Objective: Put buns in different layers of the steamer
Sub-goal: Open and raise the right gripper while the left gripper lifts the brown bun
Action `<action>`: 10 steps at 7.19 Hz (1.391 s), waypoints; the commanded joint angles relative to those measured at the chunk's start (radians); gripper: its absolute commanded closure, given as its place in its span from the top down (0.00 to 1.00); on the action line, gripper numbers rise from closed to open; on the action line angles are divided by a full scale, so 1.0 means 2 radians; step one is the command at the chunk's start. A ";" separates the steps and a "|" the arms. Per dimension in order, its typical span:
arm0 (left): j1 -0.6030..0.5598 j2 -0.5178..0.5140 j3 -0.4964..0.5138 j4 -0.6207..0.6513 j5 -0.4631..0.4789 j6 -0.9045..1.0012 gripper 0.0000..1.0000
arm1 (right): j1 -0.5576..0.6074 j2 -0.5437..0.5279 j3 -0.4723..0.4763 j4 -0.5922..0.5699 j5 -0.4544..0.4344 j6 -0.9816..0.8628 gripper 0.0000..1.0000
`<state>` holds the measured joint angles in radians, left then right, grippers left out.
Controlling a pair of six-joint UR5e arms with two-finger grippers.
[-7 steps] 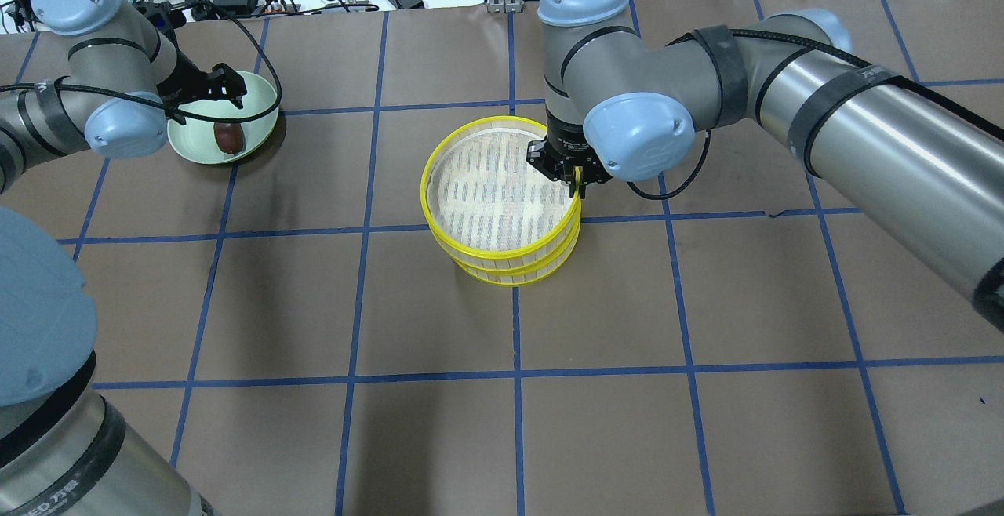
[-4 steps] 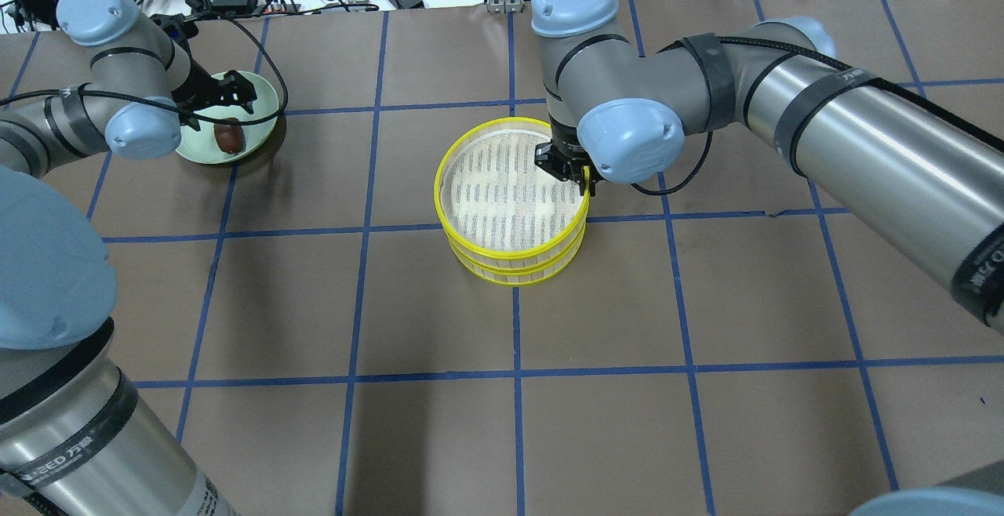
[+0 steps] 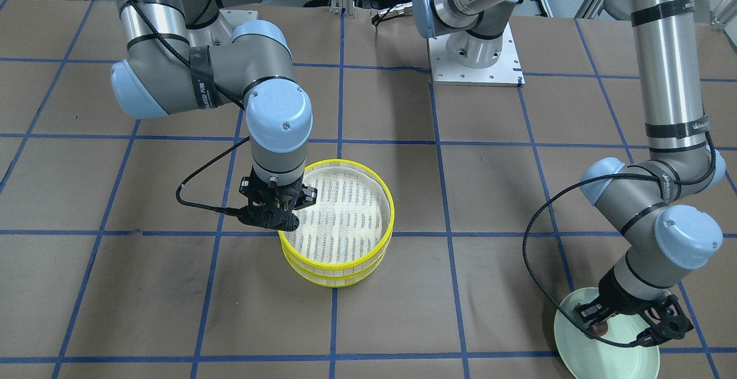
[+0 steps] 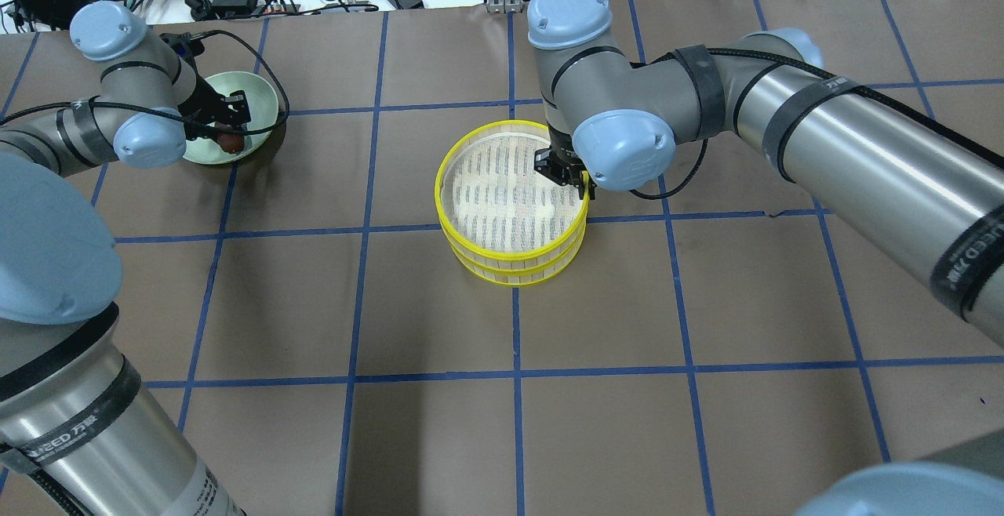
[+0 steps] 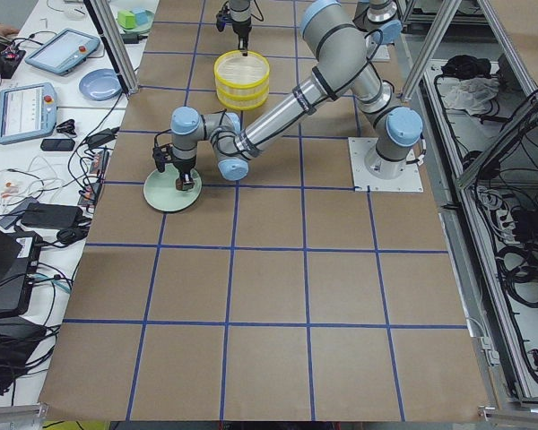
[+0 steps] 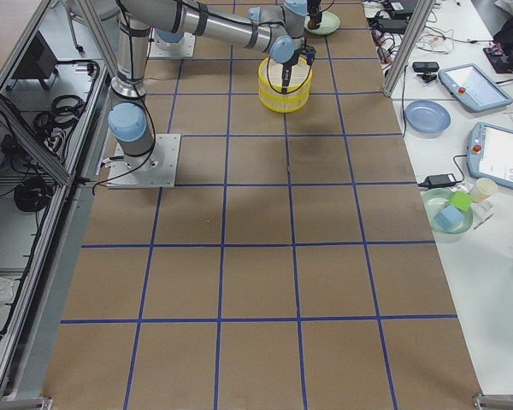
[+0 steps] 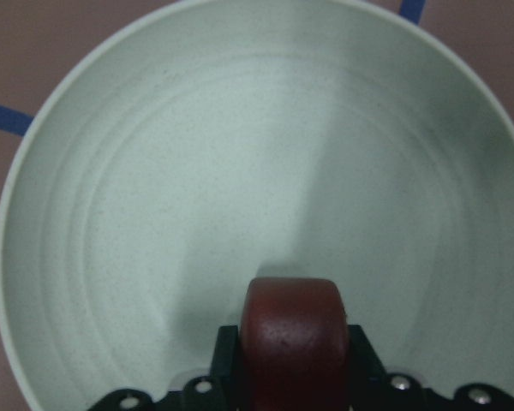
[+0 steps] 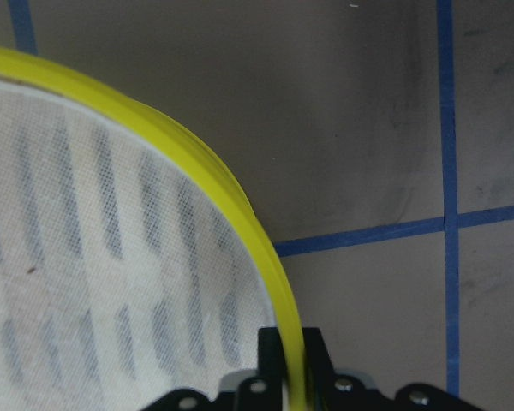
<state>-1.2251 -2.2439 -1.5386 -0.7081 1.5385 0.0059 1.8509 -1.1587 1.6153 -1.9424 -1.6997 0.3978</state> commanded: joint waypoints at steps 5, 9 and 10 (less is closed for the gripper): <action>-0.053 0.083 0.004 -0.046 -0.023 -0.125 0.00 | -0.028 -0.208 -0.047 0.120 0.033 -0.013 1.00; -0.212 0.133 -0.006 -0.060 -0.033 -0.348 0.00 | -0.082 -0.220 -0.050 0.170 0.061 -0.087 1.00; -0.252 0.130 -0.008 -0.060 -0.033 -0.384 0.00 | -0.092 -0.220 -0.050 0.171 0.058 -0.143 1.00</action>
<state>-1.6301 -1.9840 -1.5486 -0.8271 1.4753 -0.6543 1.6975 -1.5960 1.5181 -1.6042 -1.5861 0.2299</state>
